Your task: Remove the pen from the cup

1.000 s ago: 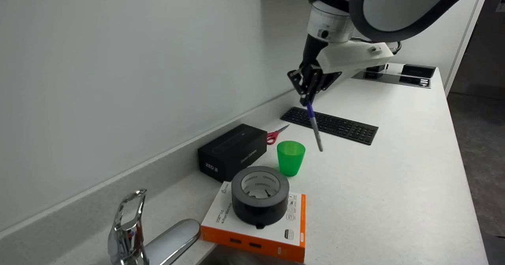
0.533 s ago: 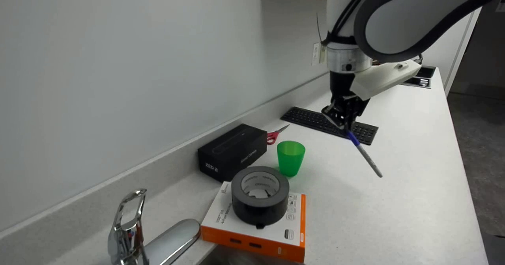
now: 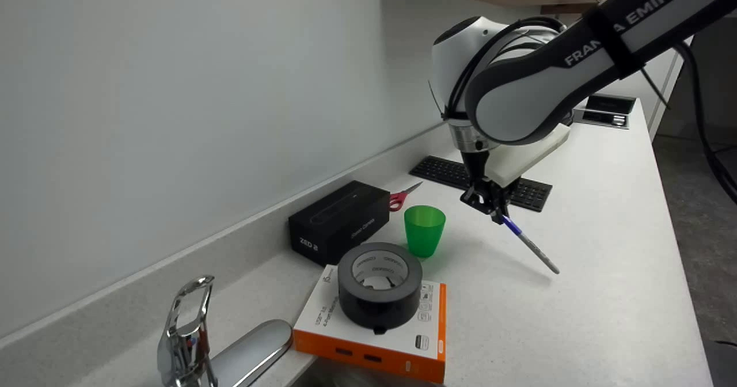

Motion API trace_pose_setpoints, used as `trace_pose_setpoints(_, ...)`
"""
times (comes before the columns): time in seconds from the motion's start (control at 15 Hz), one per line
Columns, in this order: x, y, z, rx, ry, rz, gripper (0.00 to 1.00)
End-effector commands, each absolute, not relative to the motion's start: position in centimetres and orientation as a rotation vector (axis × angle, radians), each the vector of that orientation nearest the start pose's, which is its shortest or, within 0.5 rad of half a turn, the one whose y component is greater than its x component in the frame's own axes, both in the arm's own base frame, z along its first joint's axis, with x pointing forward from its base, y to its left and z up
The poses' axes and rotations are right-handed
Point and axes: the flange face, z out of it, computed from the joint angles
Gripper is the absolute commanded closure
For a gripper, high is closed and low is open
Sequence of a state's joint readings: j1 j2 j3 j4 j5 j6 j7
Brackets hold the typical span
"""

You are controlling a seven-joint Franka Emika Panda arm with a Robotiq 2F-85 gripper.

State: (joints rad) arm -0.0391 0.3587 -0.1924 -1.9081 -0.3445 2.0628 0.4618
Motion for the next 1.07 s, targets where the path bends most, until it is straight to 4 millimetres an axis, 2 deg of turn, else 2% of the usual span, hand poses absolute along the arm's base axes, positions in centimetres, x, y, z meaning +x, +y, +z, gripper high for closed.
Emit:
trace_pose_setpoints(0.0, 60.4, -14.9, 29.5, -3.477, 0.81, 0.337, 0.84)
trace_pose_setpoints(0.07, 60.7, -14.8, 29.4, -3.488, 0.797, 0.338, 0.62)
trace_pose_setpoints(0.2, 61.2, -14.5, 29.1, -3.491, 0.776, 0.334, 0.58)
trace_pose_setpoints(0.27, 61.4, -14.4, 29.2, -3.493, 0.771, 0.325, 0.52)
trace_pose_setpoints(0.67, 62.1, -13.9, 29.6, -3.497, 0.748, 0.292, 0.06)
trace_pose_setpoints(0.73, 62.2, -13.9, 29.7, -3.498, 0.746, 0.286, 0.01)
trace_pose_setpoints(1.0, 62.5, -13.7, 30.3, -3.494, 0.753, 0.263, 0.0)
